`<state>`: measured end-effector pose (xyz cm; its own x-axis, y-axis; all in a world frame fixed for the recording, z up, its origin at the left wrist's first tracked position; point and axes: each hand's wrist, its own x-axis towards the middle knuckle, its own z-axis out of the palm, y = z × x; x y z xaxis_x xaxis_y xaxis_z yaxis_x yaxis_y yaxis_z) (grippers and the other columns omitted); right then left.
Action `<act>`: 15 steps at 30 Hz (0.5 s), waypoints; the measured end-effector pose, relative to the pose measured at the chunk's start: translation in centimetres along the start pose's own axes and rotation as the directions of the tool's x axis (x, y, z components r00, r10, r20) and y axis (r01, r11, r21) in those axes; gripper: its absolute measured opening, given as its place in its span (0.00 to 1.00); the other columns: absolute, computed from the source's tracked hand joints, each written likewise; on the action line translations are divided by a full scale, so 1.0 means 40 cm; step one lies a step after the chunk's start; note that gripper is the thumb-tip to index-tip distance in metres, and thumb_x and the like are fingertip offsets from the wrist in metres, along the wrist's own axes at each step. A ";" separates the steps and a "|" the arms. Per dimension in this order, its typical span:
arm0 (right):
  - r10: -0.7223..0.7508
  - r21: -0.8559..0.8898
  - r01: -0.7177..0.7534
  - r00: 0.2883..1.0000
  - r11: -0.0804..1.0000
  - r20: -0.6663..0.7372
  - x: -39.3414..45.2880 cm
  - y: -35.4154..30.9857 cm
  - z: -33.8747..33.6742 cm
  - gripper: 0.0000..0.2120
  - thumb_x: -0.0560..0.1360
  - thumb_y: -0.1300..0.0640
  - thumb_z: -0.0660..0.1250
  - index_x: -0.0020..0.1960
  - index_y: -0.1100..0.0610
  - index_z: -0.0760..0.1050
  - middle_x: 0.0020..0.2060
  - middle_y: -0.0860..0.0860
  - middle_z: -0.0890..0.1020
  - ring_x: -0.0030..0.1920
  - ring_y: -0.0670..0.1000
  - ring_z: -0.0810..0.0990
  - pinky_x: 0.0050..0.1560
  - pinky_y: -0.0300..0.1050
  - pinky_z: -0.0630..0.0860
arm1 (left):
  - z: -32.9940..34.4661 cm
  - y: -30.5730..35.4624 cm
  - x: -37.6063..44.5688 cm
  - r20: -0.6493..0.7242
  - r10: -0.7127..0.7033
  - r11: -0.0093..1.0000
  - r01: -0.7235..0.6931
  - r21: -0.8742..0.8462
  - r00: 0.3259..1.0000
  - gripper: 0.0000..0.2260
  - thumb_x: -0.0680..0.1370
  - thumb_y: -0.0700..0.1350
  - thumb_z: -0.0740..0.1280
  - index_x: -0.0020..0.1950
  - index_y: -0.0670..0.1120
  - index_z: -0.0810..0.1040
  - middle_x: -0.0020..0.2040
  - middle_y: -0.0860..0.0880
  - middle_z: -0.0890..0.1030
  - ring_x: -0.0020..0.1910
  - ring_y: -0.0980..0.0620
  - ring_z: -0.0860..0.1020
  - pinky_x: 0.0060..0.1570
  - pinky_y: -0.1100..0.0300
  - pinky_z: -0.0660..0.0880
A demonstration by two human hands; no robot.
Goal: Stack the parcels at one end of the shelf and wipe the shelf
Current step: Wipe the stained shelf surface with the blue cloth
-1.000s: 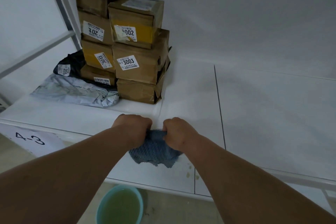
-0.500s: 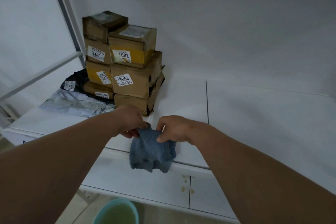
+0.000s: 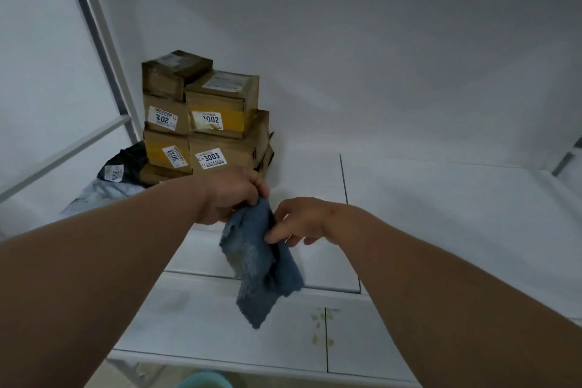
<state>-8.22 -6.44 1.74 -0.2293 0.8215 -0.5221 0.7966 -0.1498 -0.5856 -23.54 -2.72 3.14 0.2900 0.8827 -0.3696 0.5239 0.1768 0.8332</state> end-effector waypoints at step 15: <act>0.002 0.109 0.022 0.975 0.994 -0.222 -0.002 -0.075 0.029 0.14 0.75 0.55 0.70 0.58 0.56 0.73 0.55 0.55 0.82 0.57 0.53 0.81 0.56 0.48 0.76 | -0.102 0.013 0.019 0.030 0.038 0.993 -0.035 -0.115 0.999 0.15 0.75 0.36 0.69 0.61 0.44 0.78 0.62 0.39 0.77 0.62 0.40 0.75 0.64 0.44 0.73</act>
<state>-11.24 -6.70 2.79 -0.0976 0.9226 -0.3731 0.7253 -0.1907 -0.6615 -26.31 -0.17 4.96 0.3341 0.8752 -0.3498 0.4176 0.1953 0.8874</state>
